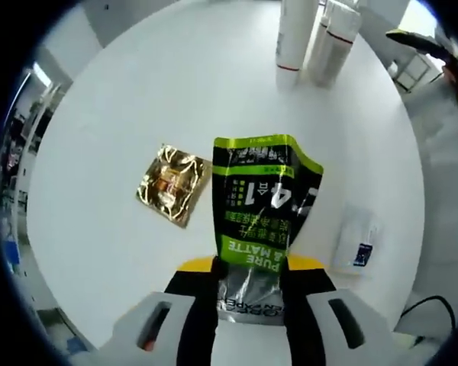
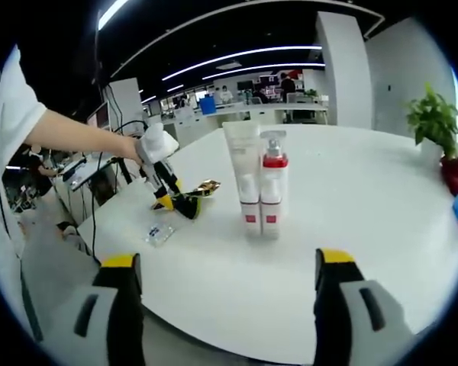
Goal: Arrange the skincare products in the storage area until every visible bottle or jar stands upright without overlapping.
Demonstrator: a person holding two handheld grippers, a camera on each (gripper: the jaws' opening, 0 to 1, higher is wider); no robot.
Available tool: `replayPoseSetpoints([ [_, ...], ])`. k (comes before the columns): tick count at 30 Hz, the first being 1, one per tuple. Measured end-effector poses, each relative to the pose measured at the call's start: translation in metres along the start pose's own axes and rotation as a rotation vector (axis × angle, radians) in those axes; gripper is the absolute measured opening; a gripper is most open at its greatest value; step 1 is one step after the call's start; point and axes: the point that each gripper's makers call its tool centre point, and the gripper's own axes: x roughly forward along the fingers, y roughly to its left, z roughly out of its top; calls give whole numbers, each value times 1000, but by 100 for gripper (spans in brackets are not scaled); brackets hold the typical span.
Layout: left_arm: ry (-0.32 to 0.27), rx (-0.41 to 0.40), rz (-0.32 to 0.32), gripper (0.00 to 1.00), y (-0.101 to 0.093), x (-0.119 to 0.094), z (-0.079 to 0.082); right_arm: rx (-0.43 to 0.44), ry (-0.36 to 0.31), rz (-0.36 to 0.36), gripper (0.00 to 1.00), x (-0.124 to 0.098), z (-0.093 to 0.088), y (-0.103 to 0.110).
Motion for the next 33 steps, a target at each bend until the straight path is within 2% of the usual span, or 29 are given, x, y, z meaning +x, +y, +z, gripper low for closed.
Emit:
replayPoseSetpoints([
  [5, 0, -7, 18, 21, 0, -2, -2, 0, 1, 5, 94, 0, 0, 1],
  [13, -21, -15, 24, 17, -14, -12, -6, -1, 3, 23, 91, 0, 0, 4],
  [19, -85, -42, 61, 17, -22, -32, 2, 0, 4, 54, 85, 0, 0, 10],
  [30, -169, -24, 83, 17, -55, -59, 21, 40, -22, 86, 80, -2, 4, 15],
  [31, -172, -10, 89, 17, -59, -62, 24, 40, -22, 89, 79, -2, 4, 15],
  [33, -175, 3, 98, 17, -63, -67, 27, 64, -15, 144, 69, -3, 4, 26],
])
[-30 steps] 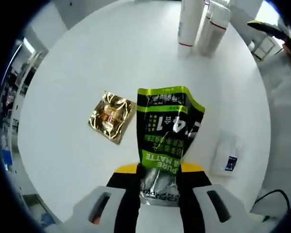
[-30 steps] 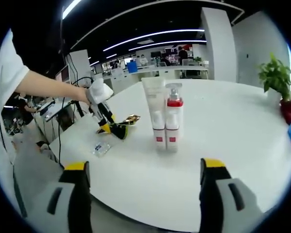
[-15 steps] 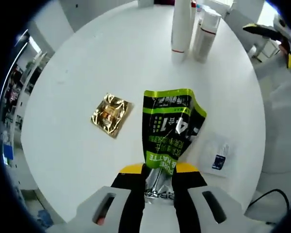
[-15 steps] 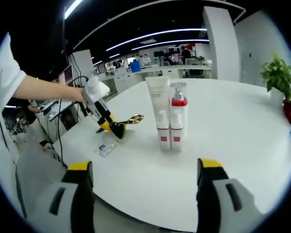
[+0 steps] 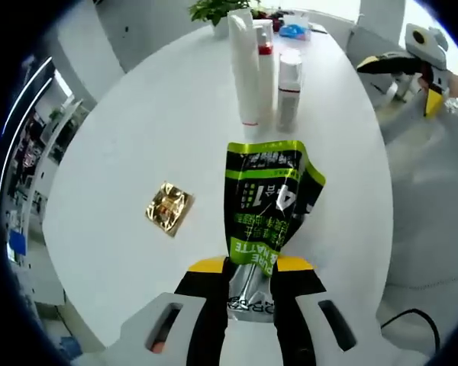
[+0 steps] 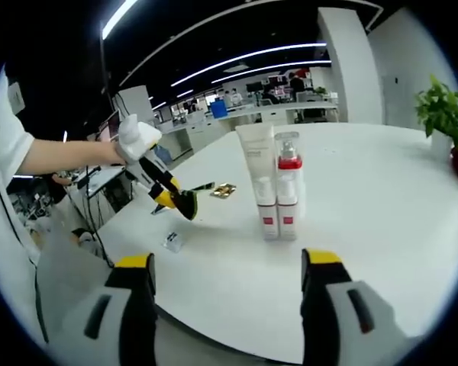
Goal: Arrange the skincare products in the storage area until every visible bottle or jar stands upright without overlapping.
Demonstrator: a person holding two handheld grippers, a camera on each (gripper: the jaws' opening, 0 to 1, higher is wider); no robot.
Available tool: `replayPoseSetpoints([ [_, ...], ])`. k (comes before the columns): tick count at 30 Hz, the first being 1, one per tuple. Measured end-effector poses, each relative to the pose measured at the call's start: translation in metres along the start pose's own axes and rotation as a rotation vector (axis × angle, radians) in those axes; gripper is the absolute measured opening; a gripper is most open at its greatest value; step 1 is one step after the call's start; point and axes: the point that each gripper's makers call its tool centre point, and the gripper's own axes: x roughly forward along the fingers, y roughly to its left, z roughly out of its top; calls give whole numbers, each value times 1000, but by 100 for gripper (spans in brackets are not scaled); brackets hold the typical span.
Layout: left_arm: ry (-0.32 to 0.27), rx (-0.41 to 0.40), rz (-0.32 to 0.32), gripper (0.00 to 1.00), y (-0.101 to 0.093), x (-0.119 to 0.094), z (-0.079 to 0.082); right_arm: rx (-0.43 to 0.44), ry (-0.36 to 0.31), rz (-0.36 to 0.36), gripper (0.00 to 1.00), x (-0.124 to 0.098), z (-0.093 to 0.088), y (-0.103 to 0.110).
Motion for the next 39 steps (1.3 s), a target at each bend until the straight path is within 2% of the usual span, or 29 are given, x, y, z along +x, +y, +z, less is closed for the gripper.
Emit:
replayPoseSetpoints([
  [1, -16, 12, 2, 17, -4, -4, 5, 22, 8, 42, 60, 0, 0, 8],
  [3, -44, 24, -9, 17, -12, -10, 14, 6, 13, 69, 52, 0, 0, 13],
  [8, -84, 62, 1, 18, -25, -21, 31, -10, 44, 106, 52, 0, -3, 24],
  [12, -116, 83, -1, 18, -37, -29, 43, 52, 3, 139, 47, 2, 9, 30],
  [19, -177, 122, -19, 18, -59, -42, 62, 112, -51, 204, 45, 12, 28, 44],
  [23, -204, 155, -42, 18, -74, -46, 69, 138, -61, 239, 42, 16, 34, 52],
  [28, -260, 188, -58, 18, -89, -51, 77, 135, -60, 280, 29, 18, 38, 65],
  [34, -273, 205, -72, 18, -99, -52, 79, 167, -90, 298, 20, 17, 44, 70],
  [37, -299, 211, -72, 19, -101, -54, 83, 194, -108, 313, 10, 14, 47, 71],
  [39, -308, 231, -65, 19, -101, -56, 84, 203, -112, 311, 9, 13, 46, 71],
])
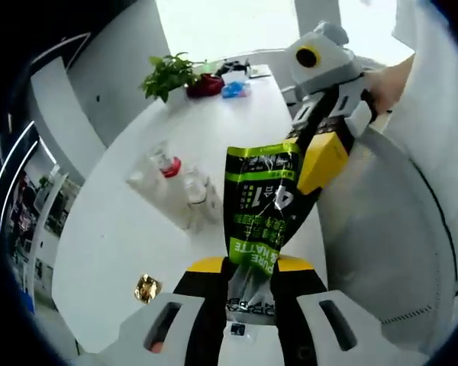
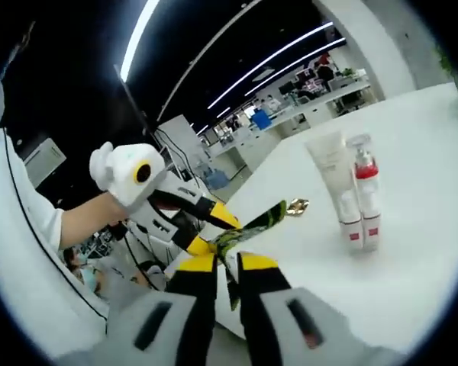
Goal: Arrange the skincare products in the storage area until every visible bottle or jar stands upright without overlapping.
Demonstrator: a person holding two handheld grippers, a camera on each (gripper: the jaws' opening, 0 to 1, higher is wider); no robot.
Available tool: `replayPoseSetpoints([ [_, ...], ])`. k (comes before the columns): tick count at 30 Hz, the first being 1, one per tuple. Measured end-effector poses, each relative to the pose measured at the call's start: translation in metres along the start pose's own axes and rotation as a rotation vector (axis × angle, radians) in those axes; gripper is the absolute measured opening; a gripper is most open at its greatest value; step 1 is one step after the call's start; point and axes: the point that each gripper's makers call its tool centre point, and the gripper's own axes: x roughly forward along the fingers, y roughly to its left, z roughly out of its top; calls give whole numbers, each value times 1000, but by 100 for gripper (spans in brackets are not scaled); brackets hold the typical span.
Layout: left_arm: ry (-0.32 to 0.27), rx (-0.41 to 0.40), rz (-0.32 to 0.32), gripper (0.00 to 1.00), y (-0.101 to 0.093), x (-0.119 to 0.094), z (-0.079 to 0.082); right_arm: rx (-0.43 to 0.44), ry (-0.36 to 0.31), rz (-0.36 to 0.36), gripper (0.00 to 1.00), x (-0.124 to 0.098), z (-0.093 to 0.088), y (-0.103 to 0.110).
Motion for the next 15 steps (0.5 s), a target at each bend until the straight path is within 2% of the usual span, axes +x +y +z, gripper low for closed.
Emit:
replayPoseSetpoints([
  [4, -19, 10, -9, 20, -2, -2, 4, 8, -24, 31, 2, -3, 3, 8],
  [9, -36, 23, -27, 21, -9, -3, 6, 29, -46, 46, 1, -5, 7, 10],
  [10, -40, 37, -33, 17, -11, -3, 7, 48, -51, 45, 1, -6, 9, 9],
  [11, -43, 44, -46, 8, -14, -3, 9, 51, -49, 35, 1, -6, 9, 6],
  [12, -50, 48, -30, 8, -13, -3, 11, 45, -52, 33, 1, -7, 9, 5],
  [15, -74, -4, -24, 15, -13, -3, 17, 67, -66, 30, 1, -11, 12, 3],
])
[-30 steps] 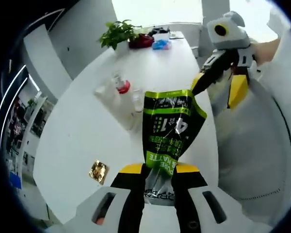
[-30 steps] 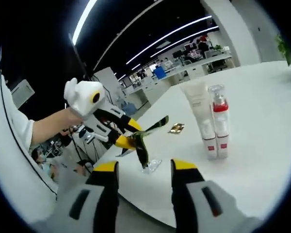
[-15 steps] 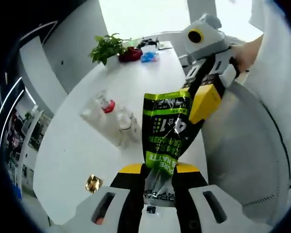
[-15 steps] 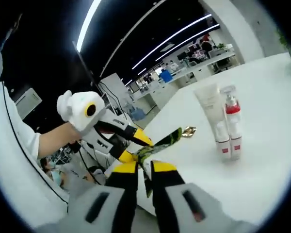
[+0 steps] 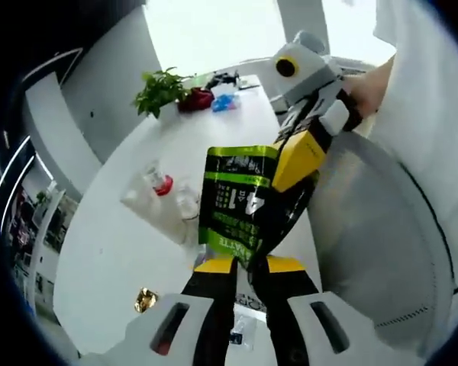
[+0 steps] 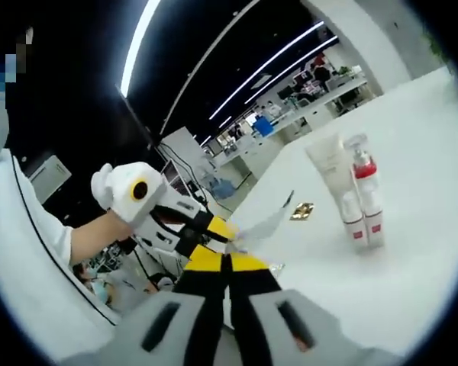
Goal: Arrange the skincare products in the storage area until every visible bottle or jar stands upright without overlapping.
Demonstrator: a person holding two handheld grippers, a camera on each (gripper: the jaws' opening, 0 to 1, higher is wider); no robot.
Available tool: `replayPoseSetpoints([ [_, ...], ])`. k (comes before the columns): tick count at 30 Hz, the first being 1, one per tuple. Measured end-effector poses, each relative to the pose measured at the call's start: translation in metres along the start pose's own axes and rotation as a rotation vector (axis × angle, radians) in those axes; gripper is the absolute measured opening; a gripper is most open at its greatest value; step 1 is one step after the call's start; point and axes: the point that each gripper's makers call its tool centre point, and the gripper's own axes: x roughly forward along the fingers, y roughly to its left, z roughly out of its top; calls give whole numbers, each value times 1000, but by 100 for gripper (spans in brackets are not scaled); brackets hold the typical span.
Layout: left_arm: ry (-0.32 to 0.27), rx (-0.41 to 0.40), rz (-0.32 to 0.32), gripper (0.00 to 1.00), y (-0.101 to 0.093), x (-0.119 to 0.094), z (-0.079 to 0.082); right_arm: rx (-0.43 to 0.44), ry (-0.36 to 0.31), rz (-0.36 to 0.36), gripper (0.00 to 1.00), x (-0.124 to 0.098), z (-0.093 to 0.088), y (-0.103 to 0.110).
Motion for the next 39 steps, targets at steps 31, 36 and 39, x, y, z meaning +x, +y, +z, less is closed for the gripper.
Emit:
replayPoseSetpoints([
  [31, -667, -1059, -49, 33, -44, -32, 49, 127, -155, -43, 1, -20, 20, -4],
  [36, -759, -1193, -118, 46, -48, -34, 61, 121, -179, -34, 1, -20, 25, 5],
  [39, -816, -1255, -143, 63, -49, -36, 67, 100, -197, -28, 1, -20, 29, 11],
])
